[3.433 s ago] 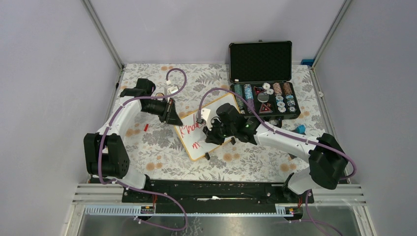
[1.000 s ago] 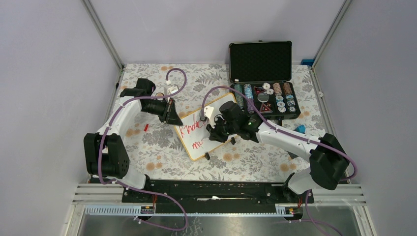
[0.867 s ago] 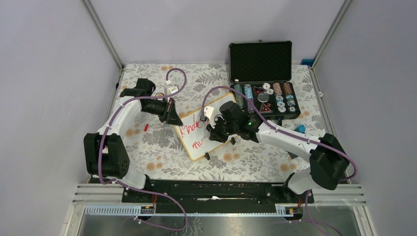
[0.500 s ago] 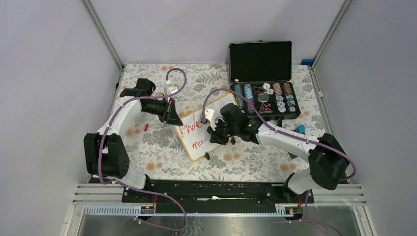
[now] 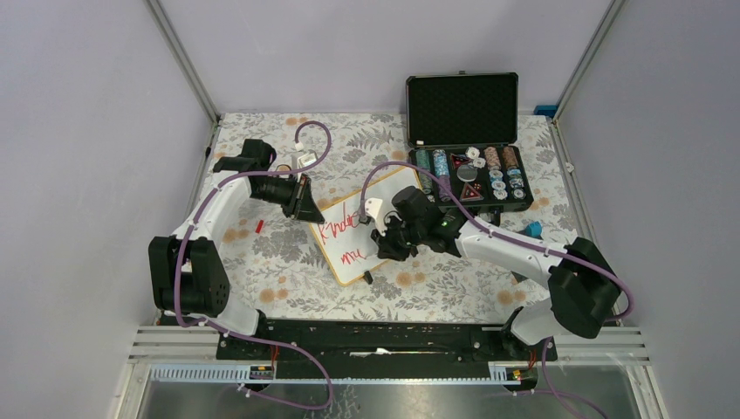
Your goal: Write a sentence on the whiteboard
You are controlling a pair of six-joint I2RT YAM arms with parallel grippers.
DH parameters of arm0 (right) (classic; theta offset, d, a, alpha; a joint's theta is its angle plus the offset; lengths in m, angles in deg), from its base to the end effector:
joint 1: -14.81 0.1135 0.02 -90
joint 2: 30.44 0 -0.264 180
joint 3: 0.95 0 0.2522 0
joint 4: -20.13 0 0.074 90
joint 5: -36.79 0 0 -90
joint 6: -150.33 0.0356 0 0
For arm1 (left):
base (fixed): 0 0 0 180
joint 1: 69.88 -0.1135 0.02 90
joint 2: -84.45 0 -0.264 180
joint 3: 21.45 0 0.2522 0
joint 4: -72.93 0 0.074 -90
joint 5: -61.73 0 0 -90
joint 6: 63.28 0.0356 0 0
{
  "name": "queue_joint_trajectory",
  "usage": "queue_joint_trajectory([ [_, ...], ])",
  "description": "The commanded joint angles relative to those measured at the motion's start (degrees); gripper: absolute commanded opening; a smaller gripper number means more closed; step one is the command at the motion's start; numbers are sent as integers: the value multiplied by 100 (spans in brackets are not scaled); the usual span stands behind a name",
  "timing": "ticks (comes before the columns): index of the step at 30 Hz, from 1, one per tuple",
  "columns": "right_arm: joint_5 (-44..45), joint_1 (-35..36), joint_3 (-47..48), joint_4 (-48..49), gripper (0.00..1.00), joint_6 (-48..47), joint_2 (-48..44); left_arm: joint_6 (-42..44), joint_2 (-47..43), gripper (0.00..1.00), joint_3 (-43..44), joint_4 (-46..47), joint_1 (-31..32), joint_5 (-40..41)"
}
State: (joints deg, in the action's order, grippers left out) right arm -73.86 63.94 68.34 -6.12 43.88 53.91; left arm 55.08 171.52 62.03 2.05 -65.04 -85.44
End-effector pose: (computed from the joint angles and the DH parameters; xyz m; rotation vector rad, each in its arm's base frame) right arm 0.1987 0.2488 0.2398 -1.4229 1.8542 0.7037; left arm 0.2797 -0.0537 0.2715 0.8621 2.2636 -1.2214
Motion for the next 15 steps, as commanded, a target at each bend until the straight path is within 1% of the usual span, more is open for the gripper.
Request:
queue_joint_trajectory([
  [1,-110,-60,296,-379,0,-102,-403,157,-33,0,-1,129,74,149],
  [6,45,-120,336,-381,0,9,-523,136,-45,0,-2,130,111,187],
  [9,9,-275,381,-249,0,92,-544,133,-73,0,-2,129,118,192],
  [15,-86,-316,467,-52,0,148,-416,121,-64,0,15,126,122,201],
])
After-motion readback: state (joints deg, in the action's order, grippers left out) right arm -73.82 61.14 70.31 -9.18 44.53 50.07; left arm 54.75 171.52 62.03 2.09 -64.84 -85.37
